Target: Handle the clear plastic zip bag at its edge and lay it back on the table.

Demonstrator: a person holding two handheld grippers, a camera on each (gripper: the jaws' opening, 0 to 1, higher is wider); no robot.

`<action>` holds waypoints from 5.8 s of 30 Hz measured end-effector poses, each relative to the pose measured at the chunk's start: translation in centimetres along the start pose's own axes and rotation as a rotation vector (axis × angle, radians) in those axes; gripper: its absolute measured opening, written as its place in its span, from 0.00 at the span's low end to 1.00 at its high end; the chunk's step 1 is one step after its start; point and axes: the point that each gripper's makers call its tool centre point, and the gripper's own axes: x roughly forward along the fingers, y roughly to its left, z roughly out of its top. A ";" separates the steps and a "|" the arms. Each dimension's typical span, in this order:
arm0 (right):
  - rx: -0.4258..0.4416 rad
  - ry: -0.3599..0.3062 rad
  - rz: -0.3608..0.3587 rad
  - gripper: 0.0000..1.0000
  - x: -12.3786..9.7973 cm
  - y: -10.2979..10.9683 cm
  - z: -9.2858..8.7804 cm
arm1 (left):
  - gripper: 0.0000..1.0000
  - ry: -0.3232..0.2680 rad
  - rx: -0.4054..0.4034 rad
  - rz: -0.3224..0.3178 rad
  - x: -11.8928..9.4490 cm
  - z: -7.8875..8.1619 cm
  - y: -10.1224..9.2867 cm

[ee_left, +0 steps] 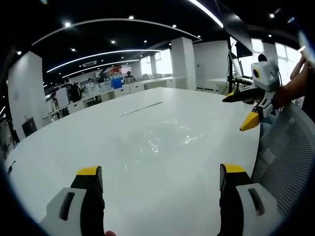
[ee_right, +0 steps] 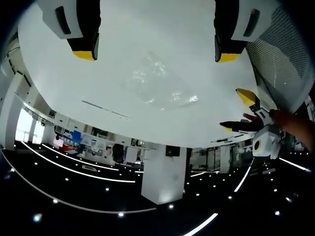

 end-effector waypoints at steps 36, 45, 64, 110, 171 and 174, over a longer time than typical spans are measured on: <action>-0.011 -0.007 -0.015 0.85 1.6 -4.1 0.9 | 0.99 0.005 0.017 -0.024 0.2 -0.3 -0.4; -0.014 0.007 0.004 0.79 2.8 -5.0 0.6 | 0.99 0.015 0.020 -0.033 0.2 -0.5 -0.7; 0.005 0.027 0.030 0.67 6.6 -7.8 0.2 | 0.99 0.015 0.022 -0.031 0.1 -0.3 -0.8; 0.003 0.118 0.072 0.46 14.9 -11.2 0.0 | 0.92 0.021 0.022 -0.027 0.2 -0.1 -1.1; 0.305 0.088 -0.067 0.00 13.7 -9.7 0.3 | 0.84 0.013 0.088 -0.041 0.7 0.9 -2.8; 0.329 0.082 -0.089 0.00 13.0 -9.5 0.3 | 0.84 0.013 0.097 -0.056 1.0 1.0 -3.8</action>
